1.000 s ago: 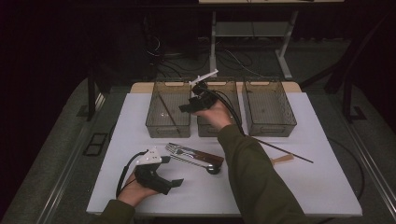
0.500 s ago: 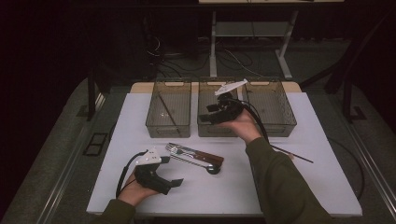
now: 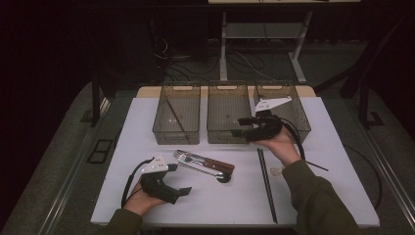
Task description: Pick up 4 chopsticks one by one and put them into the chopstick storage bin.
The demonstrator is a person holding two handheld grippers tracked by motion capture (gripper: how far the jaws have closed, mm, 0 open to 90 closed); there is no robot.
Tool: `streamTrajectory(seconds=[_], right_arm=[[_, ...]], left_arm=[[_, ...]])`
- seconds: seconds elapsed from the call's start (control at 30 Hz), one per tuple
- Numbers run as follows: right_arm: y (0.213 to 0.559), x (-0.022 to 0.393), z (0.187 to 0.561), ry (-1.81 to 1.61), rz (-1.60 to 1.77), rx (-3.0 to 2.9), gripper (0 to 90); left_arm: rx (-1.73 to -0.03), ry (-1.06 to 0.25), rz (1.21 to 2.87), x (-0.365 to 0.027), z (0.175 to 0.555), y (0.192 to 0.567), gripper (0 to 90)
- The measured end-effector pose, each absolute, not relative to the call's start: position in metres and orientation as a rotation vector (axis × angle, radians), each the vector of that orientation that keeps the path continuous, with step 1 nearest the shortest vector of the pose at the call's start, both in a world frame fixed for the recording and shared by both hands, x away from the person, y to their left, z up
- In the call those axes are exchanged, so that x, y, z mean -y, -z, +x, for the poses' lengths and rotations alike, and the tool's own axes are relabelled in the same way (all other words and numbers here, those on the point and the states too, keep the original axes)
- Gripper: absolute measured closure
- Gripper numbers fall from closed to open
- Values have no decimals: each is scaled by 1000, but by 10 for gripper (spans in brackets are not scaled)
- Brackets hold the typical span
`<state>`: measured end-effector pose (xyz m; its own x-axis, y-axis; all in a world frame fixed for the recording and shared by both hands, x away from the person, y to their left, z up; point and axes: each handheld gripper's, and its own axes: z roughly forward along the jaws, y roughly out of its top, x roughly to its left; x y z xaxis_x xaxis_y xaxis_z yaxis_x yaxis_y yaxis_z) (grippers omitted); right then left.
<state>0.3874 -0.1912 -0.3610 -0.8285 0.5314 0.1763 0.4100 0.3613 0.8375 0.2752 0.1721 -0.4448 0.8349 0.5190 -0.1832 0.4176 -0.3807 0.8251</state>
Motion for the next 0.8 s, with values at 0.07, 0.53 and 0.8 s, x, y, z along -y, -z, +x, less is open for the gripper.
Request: streamTrajectory(seconds=[0.07, 0.53, 0.8], right_arm=[[362, 200, 383, -1472, 877, -2480, 405], [379, 259, 361, -1416, 945, -2475, 461], [390, 298, 353, -1339, 1010, -2454, 562]], left_arm=[[-690, -129, 2023, -172, 275, 445, 0], [-680, -138, 2017, -173, 276, 444, 0], [-660, -152, 2026, -171, 276, 444, 0]])
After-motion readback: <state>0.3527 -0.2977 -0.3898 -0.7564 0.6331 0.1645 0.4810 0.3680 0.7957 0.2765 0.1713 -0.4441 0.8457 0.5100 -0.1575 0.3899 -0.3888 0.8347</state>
